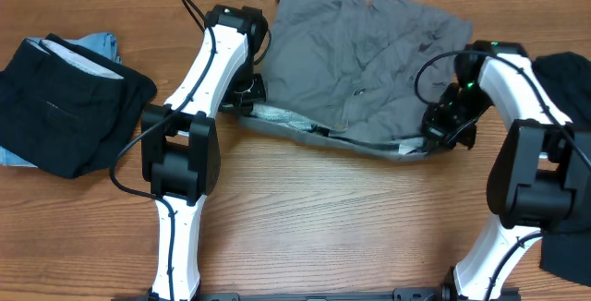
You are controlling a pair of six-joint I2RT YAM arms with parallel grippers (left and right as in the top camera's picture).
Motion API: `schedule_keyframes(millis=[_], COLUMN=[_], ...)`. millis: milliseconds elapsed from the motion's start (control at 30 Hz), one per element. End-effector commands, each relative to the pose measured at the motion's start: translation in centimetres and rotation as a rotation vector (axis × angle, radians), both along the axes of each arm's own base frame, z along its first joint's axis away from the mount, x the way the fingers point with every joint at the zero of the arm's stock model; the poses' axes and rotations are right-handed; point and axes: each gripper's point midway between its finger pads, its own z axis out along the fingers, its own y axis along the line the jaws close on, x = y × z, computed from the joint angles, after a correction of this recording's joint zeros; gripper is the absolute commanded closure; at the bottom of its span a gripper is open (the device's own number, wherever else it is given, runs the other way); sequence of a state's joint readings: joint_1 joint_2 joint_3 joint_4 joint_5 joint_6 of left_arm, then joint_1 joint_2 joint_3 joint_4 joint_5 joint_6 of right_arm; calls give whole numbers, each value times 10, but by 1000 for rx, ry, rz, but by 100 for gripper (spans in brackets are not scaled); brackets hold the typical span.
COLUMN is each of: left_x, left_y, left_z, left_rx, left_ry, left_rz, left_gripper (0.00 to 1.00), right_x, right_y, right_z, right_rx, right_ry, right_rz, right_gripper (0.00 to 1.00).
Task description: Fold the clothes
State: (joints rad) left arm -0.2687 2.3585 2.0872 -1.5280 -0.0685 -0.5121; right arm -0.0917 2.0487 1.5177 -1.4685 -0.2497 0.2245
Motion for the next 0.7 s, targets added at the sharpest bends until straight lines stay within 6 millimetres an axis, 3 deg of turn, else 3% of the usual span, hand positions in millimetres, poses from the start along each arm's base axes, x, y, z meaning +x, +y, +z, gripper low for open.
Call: schedule_keyframes(millis=[0, 33, 100, 133, 167, 200, 233, 267, 367, 433, 500, 600, 667], left_x=[-8, -12, -13, -14, -15, -15, -16, -15, -6, 3, 15, 36, 44], left_y=[13, 16, 21, 22, 24, 24, 24, 24, 22, 19, 15, -3, -17], left_z=[-2, -3, -2, -2, -1, -1, -1, -1, 9, 23, 54, 98, 125], left_rx=[52, 67, 94, 104, 111, 112, 110, 107, 96, 87, 70, -22, -81], left_ry=[31, 44, 49, 51, 56, 59, 61, 62, 20, -19, -86, -233, -324], left_rz=[-25, -28, -36, -38, -41, -43, -45, -54, -55, -53, -51, -80, -89], left_gripper=[96, 95, 84, 70, 44, 27, 12, 4, 0, 0, 0, 1, 4], right_x=[-10, -15, -18, -20, -22, -24, -26, -27, -17, -8, -2, 9, 20], right_y=[6, 9, 11, 12, 14, 13, 11, 7, 6, 6, 4, -4, -5], right_z=[-2, -2, -1, 0, 1, 2, 4, 9, 38, 66, 96, 136, 149], right_rx=[-20, -25, -24, -24, -22, -30, -43, -65, -79, -85, -97, -157, -161], right_ry=[23, 40, 53, 61, 69, 75, 80, 76, -40, -137, -226, -375, -469], right_rz=[26, 41, 50, 54, 61, 68, 74, 83, 80, 77, 75, 82, 111], right_gripper=[96, 73, 61, 57, 54, 52, 51, 49, 42, 23, 6, 0, 0])
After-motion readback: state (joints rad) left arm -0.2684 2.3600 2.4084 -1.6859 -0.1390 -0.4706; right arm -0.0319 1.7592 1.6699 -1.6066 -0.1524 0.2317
